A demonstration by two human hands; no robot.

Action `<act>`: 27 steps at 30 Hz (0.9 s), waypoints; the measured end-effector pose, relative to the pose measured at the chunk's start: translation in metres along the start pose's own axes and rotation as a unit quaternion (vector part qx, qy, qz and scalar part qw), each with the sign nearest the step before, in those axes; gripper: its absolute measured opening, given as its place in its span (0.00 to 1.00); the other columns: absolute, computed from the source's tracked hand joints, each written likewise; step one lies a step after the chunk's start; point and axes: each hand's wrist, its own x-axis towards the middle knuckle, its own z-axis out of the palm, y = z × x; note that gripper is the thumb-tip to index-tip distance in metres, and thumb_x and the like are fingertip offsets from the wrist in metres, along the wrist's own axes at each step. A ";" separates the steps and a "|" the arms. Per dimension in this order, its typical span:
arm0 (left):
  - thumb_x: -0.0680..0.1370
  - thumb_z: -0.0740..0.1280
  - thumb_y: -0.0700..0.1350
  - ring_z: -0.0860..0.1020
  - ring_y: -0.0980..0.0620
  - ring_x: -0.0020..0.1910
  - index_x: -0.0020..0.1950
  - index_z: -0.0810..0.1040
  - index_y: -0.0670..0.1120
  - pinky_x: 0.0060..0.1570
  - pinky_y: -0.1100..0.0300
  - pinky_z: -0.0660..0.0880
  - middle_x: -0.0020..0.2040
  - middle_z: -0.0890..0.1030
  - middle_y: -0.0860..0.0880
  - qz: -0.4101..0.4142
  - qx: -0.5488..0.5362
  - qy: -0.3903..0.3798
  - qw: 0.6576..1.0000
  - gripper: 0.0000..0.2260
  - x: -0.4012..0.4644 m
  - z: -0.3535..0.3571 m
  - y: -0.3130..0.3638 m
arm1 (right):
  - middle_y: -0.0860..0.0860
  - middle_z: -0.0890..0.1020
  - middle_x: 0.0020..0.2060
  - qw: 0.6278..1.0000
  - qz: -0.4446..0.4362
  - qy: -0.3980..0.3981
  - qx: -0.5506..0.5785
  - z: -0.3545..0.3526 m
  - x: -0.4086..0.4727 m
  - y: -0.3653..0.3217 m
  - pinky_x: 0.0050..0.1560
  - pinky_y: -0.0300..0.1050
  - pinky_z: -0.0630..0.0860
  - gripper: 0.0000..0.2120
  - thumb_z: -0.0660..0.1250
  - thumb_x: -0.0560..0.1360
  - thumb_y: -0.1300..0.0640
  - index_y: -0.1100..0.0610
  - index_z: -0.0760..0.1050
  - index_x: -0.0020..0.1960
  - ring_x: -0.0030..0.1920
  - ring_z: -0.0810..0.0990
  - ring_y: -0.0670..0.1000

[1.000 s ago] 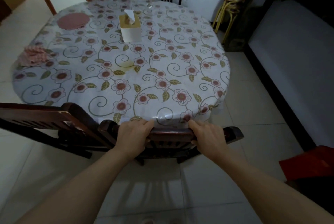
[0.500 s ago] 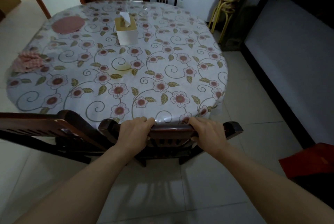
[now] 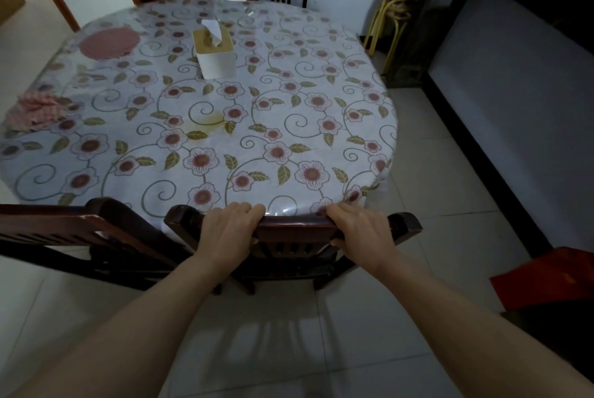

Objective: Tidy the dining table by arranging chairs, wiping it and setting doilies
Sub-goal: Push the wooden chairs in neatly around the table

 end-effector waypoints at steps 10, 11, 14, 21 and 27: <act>0.56 0.79 0.45 0.71 0.50 0.24 0.37 0.72 0.47 0.24 0.61 0.57 0.27 0.74 0.50 -0.010 0.003 -0.001 1.000 0.19 -0.012 0.005 0.006 | 0.51 0.81 0.37 0.999 0.031 -0.005 -0.027 -0.002 -0.012 -0.009 0.29 0.43 0.71 0.24 0.81 0.54 0.54 0.55 0.74 0.45 0.34 0.80 0.54; 0.58 0.78 0.45 0.71 0.50 0.24 0.37 0.71 0.47 0.25 0.61 0.57 0.28 0.73 0.50 -0.013 0.001 0.002 1.000 0.18 -0.013 0.005 0.006 | 0.51 0.81 0.37 0.999 0.036 -0.010 -0.024 -0.002 -0.012 -0.010 0.30 0.44 0.72 0.25 0.81 0.54 0.53 0.55 0.73 0.45 0.34 0.79 0.54; 0.59 0.77 0.45 0.70 0.49 0.23 0.36 0.70 0.47 0.25 0.61 0.58 0.27 0.73 0.50 -0.024 -0.004 0.010 1.000 0.17 -0.014 0.007 0.001 | 0.52 0.80 0.40 0.999 0.026 -0.024 -0.022 -0.003 -0.010 -0.008 0.34 0.44 0.72 0.28 0.81 0.53 0.51 0.54 0.72 0.48 0.37 0.78 0.53; 0.53 0.81 0.44 0.72 0.49 0.22 0.33 0.72 0.46 0.27 0.60 0.60 0.25 0.74 0.50 -0.038 -0.004 0.002 0.999 0.19 -0.013 0.011 -0.005 | 0.52 0.79 0.28 0.996 0.054 -0.045 -0.058 -0.005 -0.017 0.011 0.25 0.39 0.60 0.22 0.81 0.51 0.58 0.56 0.73 0.39 0.25 0.77 0.56; 0.53 0.79 0.41 0.72 0.49 0.24 0.33 0.73 0.47 0.27 0.60 0.63 0.26 0.74 0.51 -0.022 -0.031 0.017 0.999 0.18 -0.001 0.015 0.008 | 0.49 0.76 0.27 0.994 0.062 -0.043 -0.076 -0.013 -0.025 0.022 0.22 0.39 0.57 0.19 0.80 0.54 0.57 0.54 0.73 0.38 0.23 0.75 0.54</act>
